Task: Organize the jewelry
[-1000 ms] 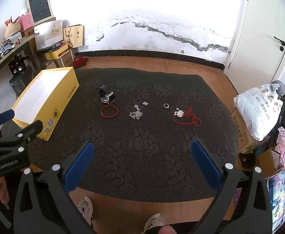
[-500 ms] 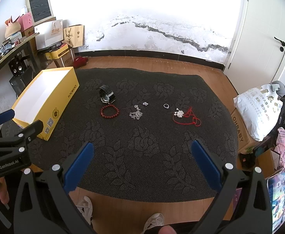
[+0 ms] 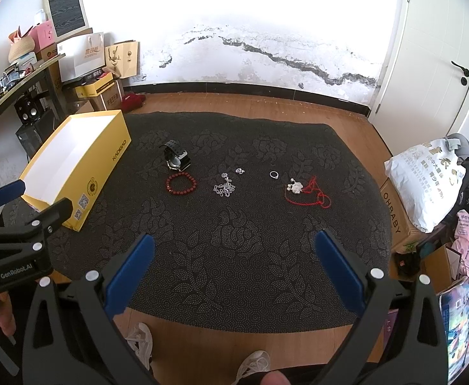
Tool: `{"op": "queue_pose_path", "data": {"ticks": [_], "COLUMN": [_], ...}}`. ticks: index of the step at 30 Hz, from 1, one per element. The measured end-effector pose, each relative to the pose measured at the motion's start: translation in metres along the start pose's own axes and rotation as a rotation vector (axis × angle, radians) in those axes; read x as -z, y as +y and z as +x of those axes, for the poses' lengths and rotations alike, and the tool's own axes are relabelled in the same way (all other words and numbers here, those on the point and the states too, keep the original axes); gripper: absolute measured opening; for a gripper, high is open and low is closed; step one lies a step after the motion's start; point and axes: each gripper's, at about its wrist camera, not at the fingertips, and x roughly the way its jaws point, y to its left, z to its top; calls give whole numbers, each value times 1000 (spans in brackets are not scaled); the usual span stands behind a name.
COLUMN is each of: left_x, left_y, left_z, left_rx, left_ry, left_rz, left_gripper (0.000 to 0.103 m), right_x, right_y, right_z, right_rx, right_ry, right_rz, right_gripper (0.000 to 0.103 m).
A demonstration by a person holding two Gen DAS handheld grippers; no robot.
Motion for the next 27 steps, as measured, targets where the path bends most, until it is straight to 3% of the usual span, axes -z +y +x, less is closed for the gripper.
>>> {"op": "queue_pose_path", "data": {"ticks": [27], "left_x": [3], "left_y": [1], "left_z": [7], "left_rx": [2], "left_ry": [18], "left_rz": [-2], "left_gripper": [97], "right_x": [1], "right_y": [2], "right_z": [1], "right_rx": [3], "right_ry": [5], "right_rz": [-3], "right_gripper": [97]}}
